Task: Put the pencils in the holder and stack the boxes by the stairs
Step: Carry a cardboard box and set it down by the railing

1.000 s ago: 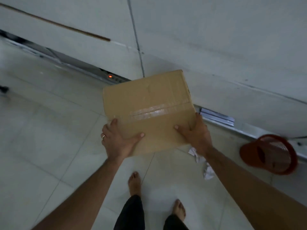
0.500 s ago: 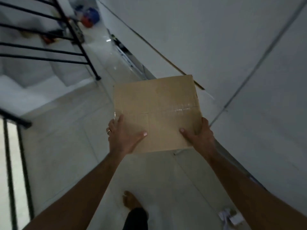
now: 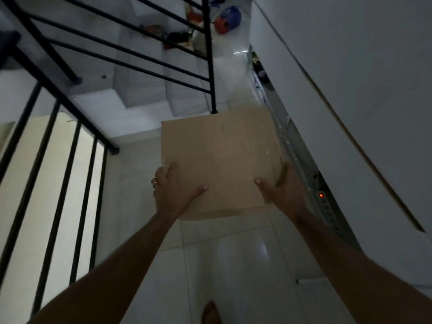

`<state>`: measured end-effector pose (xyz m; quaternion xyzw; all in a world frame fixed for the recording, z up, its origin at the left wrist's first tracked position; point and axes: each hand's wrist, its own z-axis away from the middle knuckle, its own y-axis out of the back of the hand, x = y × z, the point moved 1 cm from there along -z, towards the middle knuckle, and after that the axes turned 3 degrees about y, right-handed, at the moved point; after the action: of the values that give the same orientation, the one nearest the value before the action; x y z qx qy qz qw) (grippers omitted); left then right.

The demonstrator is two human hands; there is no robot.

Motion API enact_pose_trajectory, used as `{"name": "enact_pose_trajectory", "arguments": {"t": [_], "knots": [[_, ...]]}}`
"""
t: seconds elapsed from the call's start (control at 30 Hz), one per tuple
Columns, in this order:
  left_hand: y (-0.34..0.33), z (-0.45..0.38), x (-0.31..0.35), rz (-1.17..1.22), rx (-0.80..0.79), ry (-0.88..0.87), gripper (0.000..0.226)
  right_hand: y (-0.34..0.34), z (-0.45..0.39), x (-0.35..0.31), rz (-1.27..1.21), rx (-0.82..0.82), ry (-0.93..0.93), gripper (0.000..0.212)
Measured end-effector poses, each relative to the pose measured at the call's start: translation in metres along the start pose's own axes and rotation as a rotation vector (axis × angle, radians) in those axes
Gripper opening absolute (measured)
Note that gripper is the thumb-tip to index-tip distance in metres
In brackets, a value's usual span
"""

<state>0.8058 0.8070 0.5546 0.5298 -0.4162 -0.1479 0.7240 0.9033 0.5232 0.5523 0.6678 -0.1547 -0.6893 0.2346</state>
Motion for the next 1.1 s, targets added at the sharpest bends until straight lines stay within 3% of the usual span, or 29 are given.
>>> {"name": "enact_pose_trajectory", "arguments": {"t": [0.5,0.83,1.1], "knots": [[-0.004,-0.18,-0.065,0.141,0.171,0.458,0.126,-0.192,-0.252,-0.093,0.11,-0.468,0.209,0.097],[0.019,-0.265,-0.15,0.305,0.249,0.698,0.122,-0.36,-0.344,-0.199,0.194,-0.801,0.347,0.095],[0.016,-0.358,-0.221,0.319,0.227,0.807,0.122,-0.512,-0.414,-0.248,0.359,-0.933,0.44,0.098]]}}
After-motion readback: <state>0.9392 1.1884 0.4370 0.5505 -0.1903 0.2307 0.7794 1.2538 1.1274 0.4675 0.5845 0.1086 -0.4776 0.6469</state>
